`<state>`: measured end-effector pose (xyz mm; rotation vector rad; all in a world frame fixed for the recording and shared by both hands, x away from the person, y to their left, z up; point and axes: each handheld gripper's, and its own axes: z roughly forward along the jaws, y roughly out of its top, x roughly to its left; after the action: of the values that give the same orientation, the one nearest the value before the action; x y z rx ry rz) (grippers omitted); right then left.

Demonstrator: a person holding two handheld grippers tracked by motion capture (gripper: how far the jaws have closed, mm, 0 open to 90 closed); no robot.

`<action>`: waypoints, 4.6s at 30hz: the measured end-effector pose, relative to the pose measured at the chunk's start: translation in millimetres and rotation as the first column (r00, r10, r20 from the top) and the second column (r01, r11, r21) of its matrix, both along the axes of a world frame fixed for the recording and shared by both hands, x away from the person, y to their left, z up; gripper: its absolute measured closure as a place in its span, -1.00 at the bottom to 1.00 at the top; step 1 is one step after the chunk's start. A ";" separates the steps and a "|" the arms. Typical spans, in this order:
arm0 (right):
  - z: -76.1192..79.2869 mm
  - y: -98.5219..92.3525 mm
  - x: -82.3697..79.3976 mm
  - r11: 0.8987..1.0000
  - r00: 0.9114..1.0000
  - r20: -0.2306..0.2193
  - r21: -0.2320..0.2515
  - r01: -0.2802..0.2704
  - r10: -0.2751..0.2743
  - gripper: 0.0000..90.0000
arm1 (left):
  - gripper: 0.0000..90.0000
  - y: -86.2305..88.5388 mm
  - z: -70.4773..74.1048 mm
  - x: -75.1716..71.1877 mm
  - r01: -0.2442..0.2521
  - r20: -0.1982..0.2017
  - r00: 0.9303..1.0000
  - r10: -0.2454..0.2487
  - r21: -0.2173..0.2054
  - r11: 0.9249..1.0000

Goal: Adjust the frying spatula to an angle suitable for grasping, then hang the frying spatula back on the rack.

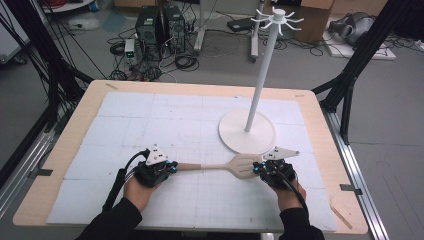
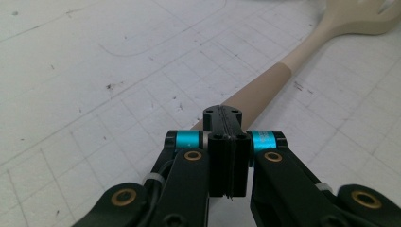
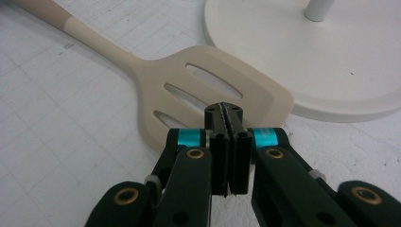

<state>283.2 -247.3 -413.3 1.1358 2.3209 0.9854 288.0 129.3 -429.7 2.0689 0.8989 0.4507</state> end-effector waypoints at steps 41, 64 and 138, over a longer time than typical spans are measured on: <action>17.0 2.5 -34.1 0.989 1.000 0.010 0.146 -0.022 0.020 0.81 | 0.77 -9.4 7.3 51.6 -0.143 0.071 0.986 0.153 -0.128 0.981; 33.0 -59.6 -62.7 0.959 0.950 0.251 0.257 0.118 -0.184 -0.65 | -0.56 84.4 34.0 -19.2 -0.042 0.170 0.978 0.122 -0.415 0.909; -8.9 117.8 76.3 0.893 0.881 -0.259 -0.115 -0.436 0.397 0.72 | -0.47 97.7 23.4 -16.5 -0.096 0.112 0.983 0.145 -0.360 0.928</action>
<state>359.5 -129.5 -422.2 0.7224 2.8552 0.8003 271.5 226.9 -406.2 1.6414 0.9519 0.4540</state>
